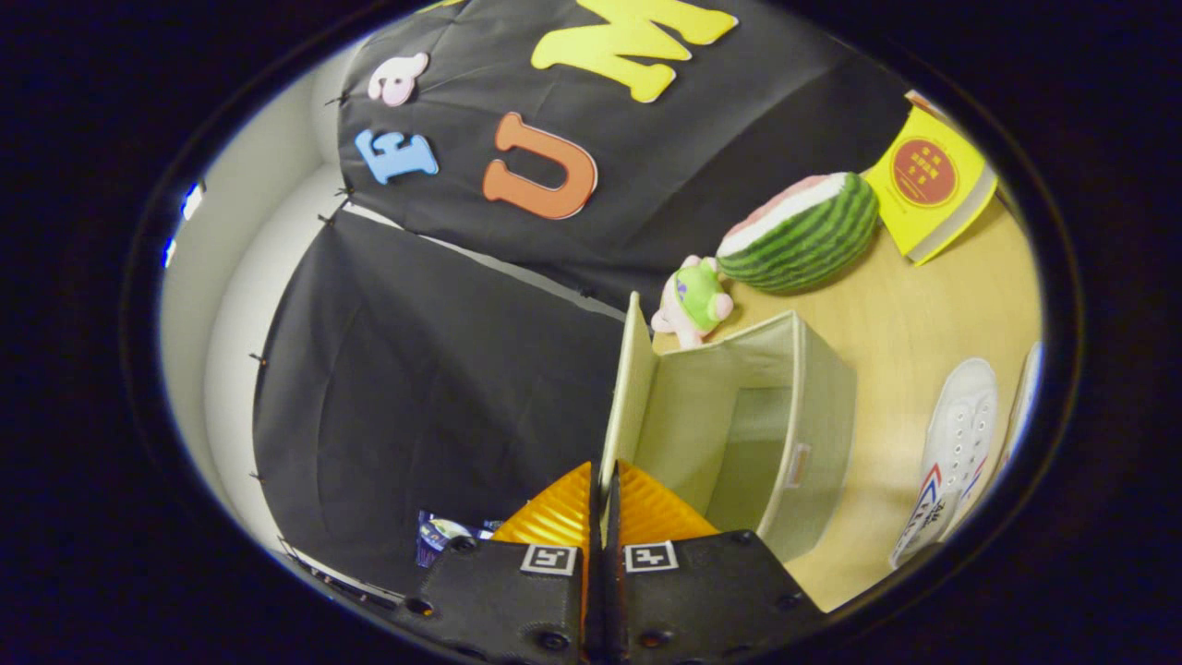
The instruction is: Open the storage box then place both shoes into the box .Put the left shoe in first, then the right shoe, with the right side of both shoes facing outward in a uniform manner.
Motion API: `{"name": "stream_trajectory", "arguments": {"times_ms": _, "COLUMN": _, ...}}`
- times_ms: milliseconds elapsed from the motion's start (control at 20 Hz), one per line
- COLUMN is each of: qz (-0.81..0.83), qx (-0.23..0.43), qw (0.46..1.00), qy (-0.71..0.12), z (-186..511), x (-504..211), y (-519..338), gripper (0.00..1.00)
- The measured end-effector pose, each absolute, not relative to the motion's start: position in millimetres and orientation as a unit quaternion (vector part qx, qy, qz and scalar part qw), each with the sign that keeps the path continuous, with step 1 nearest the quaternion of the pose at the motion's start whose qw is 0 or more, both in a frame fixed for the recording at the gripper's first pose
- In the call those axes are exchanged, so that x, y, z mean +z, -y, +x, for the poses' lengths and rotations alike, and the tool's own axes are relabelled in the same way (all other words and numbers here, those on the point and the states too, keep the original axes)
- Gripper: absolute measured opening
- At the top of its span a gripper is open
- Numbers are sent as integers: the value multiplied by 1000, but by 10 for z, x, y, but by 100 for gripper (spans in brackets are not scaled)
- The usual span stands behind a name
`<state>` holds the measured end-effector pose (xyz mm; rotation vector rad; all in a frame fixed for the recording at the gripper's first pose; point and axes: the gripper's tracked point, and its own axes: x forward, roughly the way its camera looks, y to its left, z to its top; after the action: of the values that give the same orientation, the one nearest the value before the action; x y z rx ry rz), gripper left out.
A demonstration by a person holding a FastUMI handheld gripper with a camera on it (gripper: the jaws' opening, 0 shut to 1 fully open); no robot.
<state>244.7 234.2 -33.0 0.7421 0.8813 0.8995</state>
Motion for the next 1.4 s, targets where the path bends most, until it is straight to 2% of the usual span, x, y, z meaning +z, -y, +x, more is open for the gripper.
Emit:
{"name": "stream_trajectory", "arguments": {"times_ms": 400, "qz": 310, "qx": 400, "qw": 768, "qy": -393, "z": 2431, "x": -9, "y": -2941, "gripper": 7}}
{"name": "stream_trajectory", "arguments": {"times_ms": 950, "qz": 377, "qx": 424, "qw": 733, "qy": -375, "z": 2473, "x": -13, "y": -3886, "gripper": 12}}
{"name": "stream_trajectory", "arguments": {"times_ms": 1150, "qz": 362, "qx": 420, "qw": 750, "qy": -361, "z": 2476, "x": -58, "y": -4112, "gripper": 14}}
{"name": "stream_trajectory", "arguments": {"times_ms": 1400, "qz": 338, "qx": 426, "qw": 742, "qy": -392, "z": 2227, "x": -181, "y": -4243, "gripper": 100}}
